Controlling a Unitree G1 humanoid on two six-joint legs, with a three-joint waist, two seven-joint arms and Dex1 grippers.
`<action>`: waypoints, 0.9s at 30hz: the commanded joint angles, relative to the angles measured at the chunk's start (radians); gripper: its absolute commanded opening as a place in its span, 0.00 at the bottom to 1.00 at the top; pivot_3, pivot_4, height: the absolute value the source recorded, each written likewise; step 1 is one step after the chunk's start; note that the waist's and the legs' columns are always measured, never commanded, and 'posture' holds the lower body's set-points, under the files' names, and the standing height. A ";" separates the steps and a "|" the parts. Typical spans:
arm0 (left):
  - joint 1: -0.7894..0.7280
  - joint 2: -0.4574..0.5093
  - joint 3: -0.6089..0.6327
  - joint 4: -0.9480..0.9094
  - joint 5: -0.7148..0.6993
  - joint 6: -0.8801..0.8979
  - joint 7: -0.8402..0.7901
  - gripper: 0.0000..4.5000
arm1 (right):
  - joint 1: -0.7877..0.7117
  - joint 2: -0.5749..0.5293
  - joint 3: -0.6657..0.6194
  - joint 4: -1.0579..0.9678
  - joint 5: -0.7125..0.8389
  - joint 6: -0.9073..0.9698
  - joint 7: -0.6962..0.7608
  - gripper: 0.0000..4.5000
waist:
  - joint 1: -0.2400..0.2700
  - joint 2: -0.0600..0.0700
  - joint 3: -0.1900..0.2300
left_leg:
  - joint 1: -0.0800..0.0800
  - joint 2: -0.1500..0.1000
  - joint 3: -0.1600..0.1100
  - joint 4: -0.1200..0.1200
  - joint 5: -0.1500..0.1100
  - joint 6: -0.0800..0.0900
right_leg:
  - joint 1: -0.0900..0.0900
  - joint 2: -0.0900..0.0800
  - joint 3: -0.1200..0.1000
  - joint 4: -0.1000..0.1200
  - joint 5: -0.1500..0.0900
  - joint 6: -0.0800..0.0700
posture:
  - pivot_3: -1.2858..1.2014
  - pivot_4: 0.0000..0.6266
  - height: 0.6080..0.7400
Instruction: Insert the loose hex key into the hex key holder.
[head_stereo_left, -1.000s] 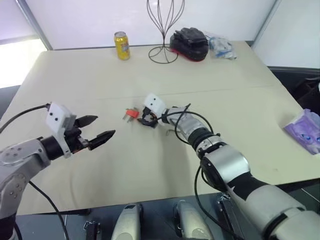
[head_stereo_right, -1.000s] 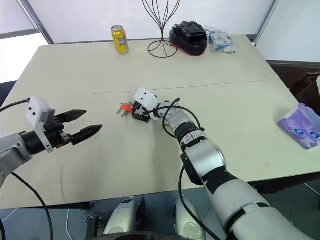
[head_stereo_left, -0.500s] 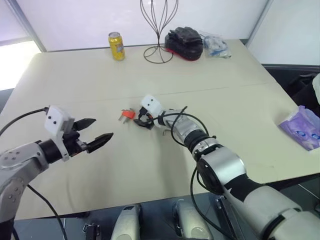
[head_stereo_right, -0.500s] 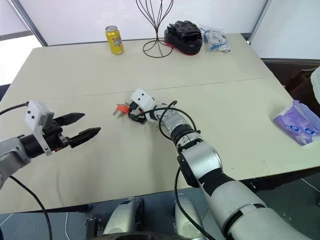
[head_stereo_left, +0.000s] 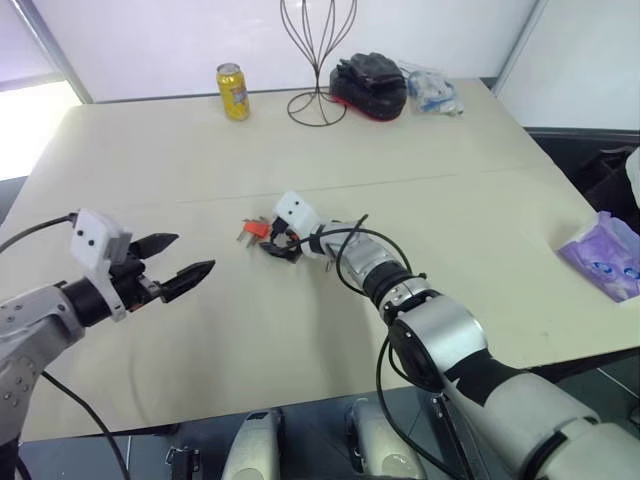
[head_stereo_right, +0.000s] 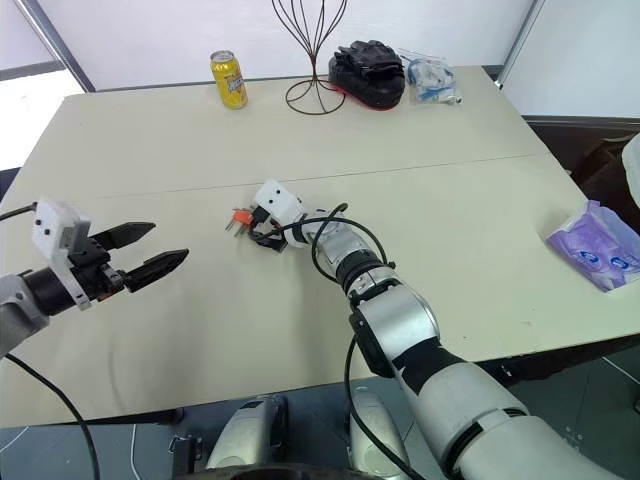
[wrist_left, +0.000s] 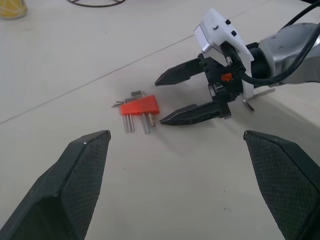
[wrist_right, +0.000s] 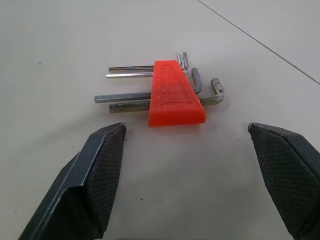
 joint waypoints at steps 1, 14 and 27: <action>0.003 0.000 0.030 -0.034 -0.016 0.004 0.013 0.99 | -0.003 0.016 -0.003 0.009 0.002 0.003 -0.002 0.90 | 0.000 0.000 0.000 | 0.000 0.000 0.000 0.000 0.000 0.000 | 0.000 0.000 0.000 0.000 0.000 0.000 | 0.52 0.24 1.00; 0.023 -0.008 0.048 -0.077 -0.027 0.016 0.054 0.99 | -0.036 0.043 -0.002 0.028 -0.015 -0.014 0.005 0.90 | 0.000 0.000 0.000 | 0.000 0.000 0.000 -0.001 0.000 0.000 | 0.000 0.000 0.000 0.000 0.000 0.000 | 0.52 0.24 1.00; 0.047 -0.023 0.059 -0.112 -0.036 0.009 0.096 0.99 | -0.037 0.080 -0.002 0.035 -0.029 -0.010 0.013 0.90 | -0.001 0.000 0.000 | 0.000 0.000 0.000 -0.002 0.000 -0.001 | -0.001 0.000 0.000 0.000 0.000 -0.001 | 0.52 0.24 1.00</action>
